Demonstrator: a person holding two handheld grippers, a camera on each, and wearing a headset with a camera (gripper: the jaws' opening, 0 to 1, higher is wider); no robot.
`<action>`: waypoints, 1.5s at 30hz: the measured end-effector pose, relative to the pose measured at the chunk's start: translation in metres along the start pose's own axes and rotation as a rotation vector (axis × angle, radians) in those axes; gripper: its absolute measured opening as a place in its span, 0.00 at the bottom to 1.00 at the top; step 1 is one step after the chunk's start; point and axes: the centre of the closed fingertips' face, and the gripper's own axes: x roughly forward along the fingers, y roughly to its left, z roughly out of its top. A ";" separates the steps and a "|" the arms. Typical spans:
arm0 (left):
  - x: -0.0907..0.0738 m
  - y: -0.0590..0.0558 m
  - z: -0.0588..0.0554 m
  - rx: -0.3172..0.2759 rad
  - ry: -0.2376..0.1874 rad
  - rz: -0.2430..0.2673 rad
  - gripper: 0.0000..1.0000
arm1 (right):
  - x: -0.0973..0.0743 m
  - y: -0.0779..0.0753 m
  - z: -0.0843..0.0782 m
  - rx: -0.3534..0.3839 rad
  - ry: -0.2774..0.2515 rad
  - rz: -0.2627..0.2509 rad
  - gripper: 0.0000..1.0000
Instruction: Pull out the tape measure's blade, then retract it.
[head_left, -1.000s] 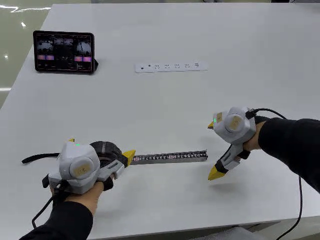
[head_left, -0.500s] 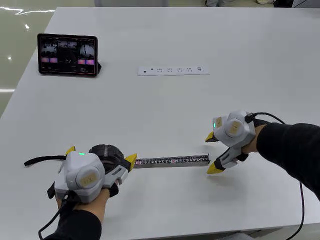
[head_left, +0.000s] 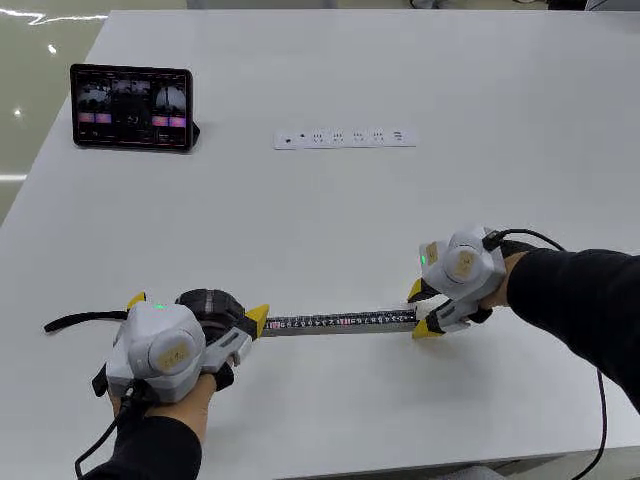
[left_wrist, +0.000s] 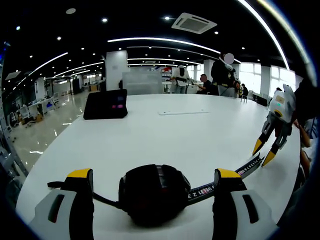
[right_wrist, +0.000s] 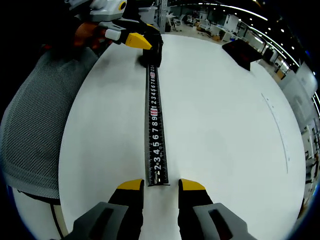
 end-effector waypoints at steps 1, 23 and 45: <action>0.000 0.000 0.000 -0.001 0.001 0.001 0.99 | 0.000 0.000 0.000 -0.001 0.000 -0.001 0.23; 0.008 0.008 -0.020 -0.026 0.048 0.051 0.88 | 0.005 0.002 0.002 0.033 0.097 0.022 0.11; 0.013 0.004 -0.029 -0.111 0.123 0.014 0.64 | 0.004 0.001 0.001 0.097 0.155 -0.011 0.10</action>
